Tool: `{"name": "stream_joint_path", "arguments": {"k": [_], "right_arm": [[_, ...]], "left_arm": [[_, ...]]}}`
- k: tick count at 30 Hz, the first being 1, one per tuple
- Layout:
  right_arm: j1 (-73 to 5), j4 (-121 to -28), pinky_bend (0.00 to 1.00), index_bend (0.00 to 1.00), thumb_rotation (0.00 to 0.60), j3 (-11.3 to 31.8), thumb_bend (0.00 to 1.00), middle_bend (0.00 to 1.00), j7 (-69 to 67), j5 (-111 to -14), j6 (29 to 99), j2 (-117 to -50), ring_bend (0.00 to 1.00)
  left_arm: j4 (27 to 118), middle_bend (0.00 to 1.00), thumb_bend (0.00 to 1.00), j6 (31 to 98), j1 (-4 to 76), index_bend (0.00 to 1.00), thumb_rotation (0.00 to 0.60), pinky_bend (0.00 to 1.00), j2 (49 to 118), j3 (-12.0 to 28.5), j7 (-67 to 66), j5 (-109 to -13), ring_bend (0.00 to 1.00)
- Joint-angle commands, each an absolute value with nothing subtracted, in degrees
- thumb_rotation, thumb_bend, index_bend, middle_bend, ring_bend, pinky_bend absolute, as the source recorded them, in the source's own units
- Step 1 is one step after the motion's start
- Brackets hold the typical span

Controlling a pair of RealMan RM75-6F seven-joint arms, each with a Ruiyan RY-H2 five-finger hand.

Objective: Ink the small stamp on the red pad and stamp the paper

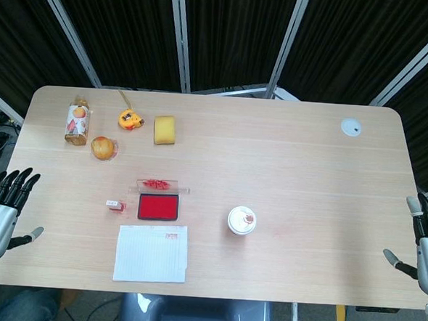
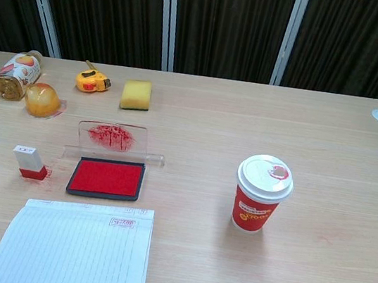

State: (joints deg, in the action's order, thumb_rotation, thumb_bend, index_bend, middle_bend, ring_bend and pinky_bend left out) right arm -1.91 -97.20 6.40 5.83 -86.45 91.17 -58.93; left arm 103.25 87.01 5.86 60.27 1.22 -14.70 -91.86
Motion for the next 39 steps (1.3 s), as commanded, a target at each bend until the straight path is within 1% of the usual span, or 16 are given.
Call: {"name": "stream_joint_path", "arguments": {"k": [1, 5, 6, 7, 9, 11, 12, 13, 14, 15, 17, 20, 27, 29, 34, 39], "right_arm": [[-2.0, -97.2, 0.0, 0.0, 0.6, 6.4, 0.0, 0.0, 5.8, -86.3, 90.9, -58.9, 0.0], [-1.9, -97.3, 0.0, 0.0, 0.6, 6.3, 0.0, 0.0, 5.9, -86.5, 91.0, -58.9, 0.0], [-1.9, -97.5, 0.0, 0.0, 0.6, 6.3, 0.0, 0.0, 5.9, -86.5, 90.9, -58.9, 0.0], [-2.0, -97.7, 0.0, 0.0, 0.6, 6.3, 0.0, 0.0, 5.9, -86.5, 90.9, -58.8, 0.0], [-2.0, -98.0, 0.0, 0.0, 0.6, 6.4, 0.0, 0.0, 5.9, -86.4, 90.9, -58.8, 0.0], [-2.5, -98.3, 0.0, 0.0, 0.6, 6.5, 0.0, 0.0, 6.4, -86.4, 90.3, -59.0, 0.0], [-2.7, -98.3, 0.0, 0.0, 0.6, 6.5, 0.0, 0.0, 6.8, -86.2, 89.8, -59.1, 0.0], [-2.8, -98.2, 0.0, 0.0, 0.6, 6.5, 0.0, 0.0, 7.0, -86.0, 89.6, -59.2, 0.0], [-2.9, -98.1, 0.0, 0.0, 0.6, 6.5, 0.0, 0.0, 7.1, -85.9, 89.4, -59.3, 0.0], [-3.0, -98.0, 0.0, 0.0, 0.6, 6.6, 0.0, 0.0, 7.4, -85.6, 89.2, -59.5, 0.0], [-3.3, -97.7, 0.0, 0.0, 0.6, 6.9, 0.0, 0.0, 7.7, -84.8, 88.6, -59.8, 0.0], [-3.6, -97.5, 0.0, 0.0, 0.6, 7.1, 0.0, 0.0, 8.1, -84.1, 88.1, -60.1, 0.0], [-4.1, -97.0, 0.0, 0.0, 0.6, 7.5, 0.0, 0.0, 9.2, -82.6, 87.2, -60.8, 0.0], [-4.1, -96.8, 0.0, 0.0, 0.6, 7.5, 0.0, 0.0, 9.2, -82.2, 87.0, -60.9, 0.0], [-4.0, -96.0, 0.0, 0.0, 0.6, 7.7, 0.0, 0.0, 8.9, -81.2, 86.9, -60.9, 0.0], [-3.6, -95.7, 0.0, 0.0, 0.6, 7.7, 0.0, 0.0, 8.5, -80.7, 87.2, -60.7, 0.0]], "left_arm": [[102.7, 0.0, 0.0, 87.3, 6.0, 0.0, 0.6, 0.0, 60.4, 1.1, -13.7, -92.9, 0.0], [101.6, 0.0, 0.0, 87.3, 6.0, 0.0, 0.6, 0.0, 60.4, 0.7, -12.9, -93.8, 0.0], [101.1, 0.0, 0.0, 86.8, 6.2, 0.0, 0.6, 0.01, 60.7, 0.6, -13.0, -93.7, 0.0], [100.6, 0.0, 0.0, 86.4, 6.5, 0.0, 0.6, 0.04, 61.0, 0.8, -13.1, -93.4, 0.02], [99.4, 0.0, 0.0, 85.1, 7.3, 0.0, 0.6, 0.19, 62.1, 1.3, -13.1, -92.7, 0.12], [97.8, 0.0, 0.0, 78.6, 10.5, 0.0, 0.6, 0.45, 63.9, 1.7, -10.3, -90.2, 0.38], [97.0, 0.0, 0.0, 75.1, 12.3, 0.01, 0.6, 0.52, 64.7, 2.2, -8.3, -88.5, 0.46], [96.6, 0.0, 0.0, 73.8, 13.0, 0.02, 0.6, 0.61, 65.0, 2.5, -7.7, -87.7, 0.57], [96.2, 0.0, 0.0, 72.7, 13.6, 0.04, 0.6, 0.66, 65.4, 2.7, -7.5, -87.0, 0.64], [95.4, 0.0, 0.0, 71.2, 14.5, 0.06, 0.6, 0.69, 66.2, 3.3, -7.7, -85.8, 0.68], [93.5, 0.01, 0.0, 68.1, 16.6, 0.14, 0.6, 0.73, 68.8, 4.4, -9.1, -83.1, 0.76], [91.6, 0.06, 0.01, 64.8, 18.7, 0.2, 0.6, 0.75, 71.4, 5.3, -10.9, -80.2, 0.78], [86.4, 0.13, 0.08, 59.8, 22.3, 0.28, 0.6, 0.75, 77.6, 6.8, -13.7, -74.4, 0.79], [85.3, 0.17, 0.1, 58.8, 23.0, 0.3, 0.6, 0.75, 78.7, 6.8, -13.3, -73.7, 0.79], [82.4, 0.26, 0.12, 57.3, 24.3, 0.33, 0.6, 0.75, 80.9, 6.7, -12.7, -72.8, 0.79], [80.0, 0.32, 0.13, 55.9, 25.3, 0.33, 0.6, 0.75, 83.5, 6.3, -12.4, -71.5, 0.79]]}}
